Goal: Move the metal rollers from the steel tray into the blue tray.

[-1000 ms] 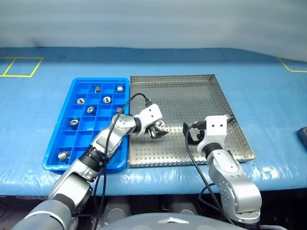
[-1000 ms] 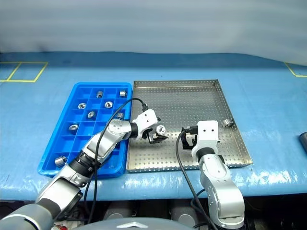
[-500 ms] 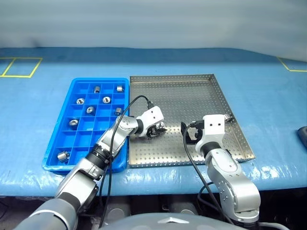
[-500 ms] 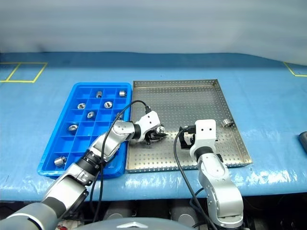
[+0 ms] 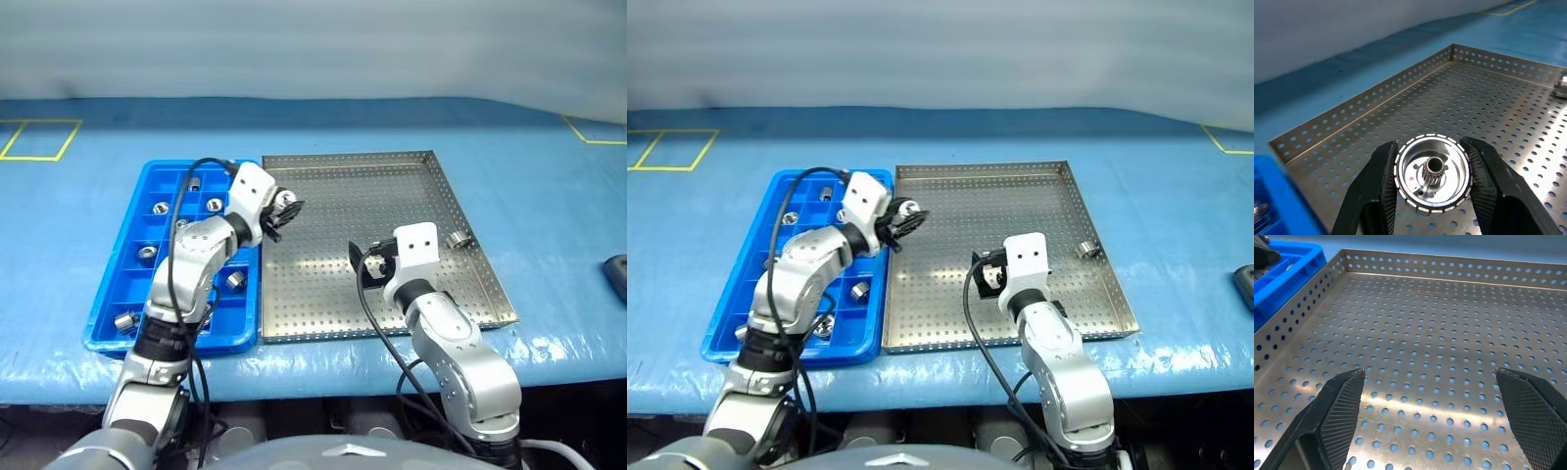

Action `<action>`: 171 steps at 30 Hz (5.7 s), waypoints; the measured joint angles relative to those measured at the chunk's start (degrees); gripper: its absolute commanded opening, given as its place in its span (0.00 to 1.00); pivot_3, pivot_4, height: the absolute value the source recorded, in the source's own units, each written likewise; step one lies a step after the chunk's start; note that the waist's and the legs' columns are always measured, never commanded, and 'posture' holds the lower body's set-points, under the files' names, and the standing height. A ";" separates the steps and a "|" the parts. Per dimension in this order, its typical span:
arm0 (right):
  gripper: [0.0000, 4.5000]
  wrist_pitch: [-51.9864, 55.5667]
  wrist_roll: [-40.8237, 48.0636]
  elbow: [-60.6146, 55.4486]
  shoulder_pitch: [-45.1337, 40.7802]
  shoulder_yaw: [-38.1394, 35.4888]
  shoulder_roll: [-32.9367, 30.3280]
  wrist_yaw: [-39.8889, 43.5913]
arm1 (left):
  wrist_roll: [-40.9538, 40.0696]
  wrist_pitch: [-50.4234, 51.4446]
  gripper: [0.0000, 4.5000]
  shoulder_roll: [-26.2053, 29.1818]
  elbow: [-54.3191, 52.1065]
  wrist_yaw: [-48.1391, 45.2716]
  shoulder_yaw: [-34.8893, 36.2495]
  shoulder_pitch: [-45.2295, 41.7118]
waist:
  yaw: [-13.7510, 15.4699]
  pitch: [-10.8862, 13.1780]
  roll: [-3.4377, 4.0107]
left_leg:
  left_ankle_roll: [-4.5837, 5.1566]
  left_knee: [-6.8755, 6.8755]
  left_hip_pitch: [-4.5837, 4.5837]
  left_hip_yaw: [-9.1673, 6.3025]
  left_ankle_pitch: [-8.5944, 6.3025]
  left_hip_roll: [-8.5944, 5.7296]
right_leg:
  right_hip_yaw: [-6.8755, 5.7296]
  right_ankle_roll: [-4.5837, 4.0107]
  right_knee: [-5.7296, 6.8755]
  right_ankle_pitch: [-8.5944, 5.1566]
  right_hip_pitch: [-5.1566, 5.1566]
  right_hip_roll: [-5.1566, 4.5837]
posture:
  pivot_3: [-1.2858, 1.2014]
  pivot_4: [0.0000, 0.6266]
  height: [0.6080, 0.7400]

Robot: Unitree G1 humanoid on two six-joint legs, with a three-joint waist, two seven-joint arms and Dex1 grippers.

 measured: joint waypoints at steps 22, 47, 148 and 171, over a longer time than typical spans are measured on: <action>1.00 -5.16 2.28 4.70 -5.51 7.91 -5.42 11.86 | 2.57 7.58 0.38 1.81 -12.95 13.19 3.29 15.89 | 5.40 0.03 -0.09 | 0.01 0.00 -0.03 -0.02 0.01 -0.02 | -0.12 -0.02 -0.05 -0.01 0.02 -0.06 | 0.64 0.24 1.00; 1.00 -5.38 3.84 6.66 -6.49 9.63 -6.10 15.90 | 2.33 14.70 0.38 -0.12 -25.46 20.42 8.34 26.04 | 10.25 0.06 -0.13 | 0.00 -0.06 -0.08 -0.21 0.01 -0.01 | -0.32 -0.06 -0.14 -0.04 0.03 -0.06 | 0.69 0.24 1.00; 1.00 -8.17 -7.48 -18.51 21.95 -0.71 7.36 -13.52 | 2.02 -29.41 0.98 -21.61 52.50 -9.29 -15.30 -26.72 | -13.81 0.00 -0.07 | 0.12 0.00 0.00 0.10 -0.01 -0.11 | 0.44 0.22 -0.12 0.10 -0.03 -0.04 | 0.35 0.24 1.00; 1.00 -13.55 -11.01 -18.51 25.37 1.69 8.02 -14.42 | 7.03 -40.78 0.98 -23.83 81.68 2.56 -10.07 -35.45 | -20.36 0.02 -0.10 | 0.13 -0.23 0.10 0.23 -0.01 -0.11 | 0.61 0.34 -0.18 0.10 -0.04 -0.06 | 0.34 0.24 1.00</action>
